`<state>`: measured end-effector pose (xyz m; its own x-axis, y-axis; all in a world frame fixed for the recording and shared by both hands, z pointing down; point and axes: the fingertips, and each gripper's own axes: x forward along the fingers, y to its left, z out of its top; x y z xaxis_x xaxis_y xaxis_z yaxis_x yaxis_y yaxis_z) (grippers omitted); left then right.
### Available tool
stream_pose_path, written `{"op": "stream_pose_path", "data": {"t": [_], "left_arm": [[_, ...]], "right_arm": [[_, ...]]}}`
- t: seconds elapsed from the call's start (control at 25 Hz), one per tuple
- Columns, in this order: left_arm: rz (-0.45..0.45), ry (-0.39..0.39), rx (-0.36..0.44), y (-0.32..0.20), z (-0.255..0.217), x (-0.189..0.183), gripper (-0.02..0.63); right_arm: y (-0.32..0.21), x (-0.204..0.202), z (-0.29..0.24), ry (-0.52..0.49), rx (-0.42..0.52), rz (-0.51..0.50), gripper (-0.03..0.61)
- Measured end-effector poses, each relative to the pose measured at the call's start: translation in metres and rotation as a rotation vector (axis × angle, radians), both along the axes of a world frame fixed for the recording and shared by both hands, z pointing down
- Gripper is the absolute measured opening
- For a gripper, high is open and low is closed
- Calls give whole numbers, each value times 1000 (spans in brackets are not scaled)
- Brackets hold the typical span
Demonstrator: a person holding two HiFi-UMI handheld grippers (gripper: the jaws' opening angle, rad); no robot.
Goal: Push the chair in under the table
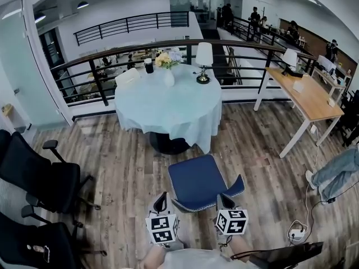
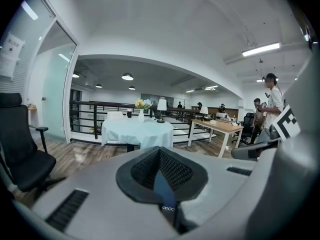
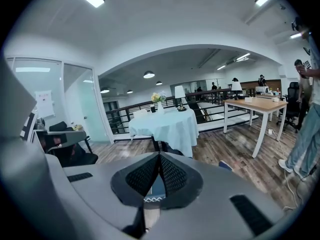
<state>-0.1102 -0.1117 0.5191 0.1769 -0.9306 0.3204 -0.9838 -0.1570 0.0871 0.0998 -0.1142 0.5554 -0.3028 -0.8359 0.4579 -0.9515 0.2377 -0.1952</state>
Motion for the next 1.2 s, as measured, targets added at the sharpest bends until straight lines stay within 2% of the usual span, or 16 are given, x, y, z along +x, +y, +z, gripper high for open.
{"op": "stream_pose_path", "data": {"t": [0.28, 0.56, 0.88, 1.2], "left_arm": [[34, -5, 11, -50, -6, -27, -2], [92, 18, -14, -85, 12, -33, -2], [186, 23, -98, -103, 47, 13, -2], [221, 7, -74, -114, 29, 45, -2]], "right_arm": [[-49, -33, -10, -15, 23, 26, 17], [-71, -40, -4, -15, 14, 92, 17], [-62, 9, 16, 0, -48, 195, 17], [-77, 46, 13, -2, -69, 207, 17]]}}
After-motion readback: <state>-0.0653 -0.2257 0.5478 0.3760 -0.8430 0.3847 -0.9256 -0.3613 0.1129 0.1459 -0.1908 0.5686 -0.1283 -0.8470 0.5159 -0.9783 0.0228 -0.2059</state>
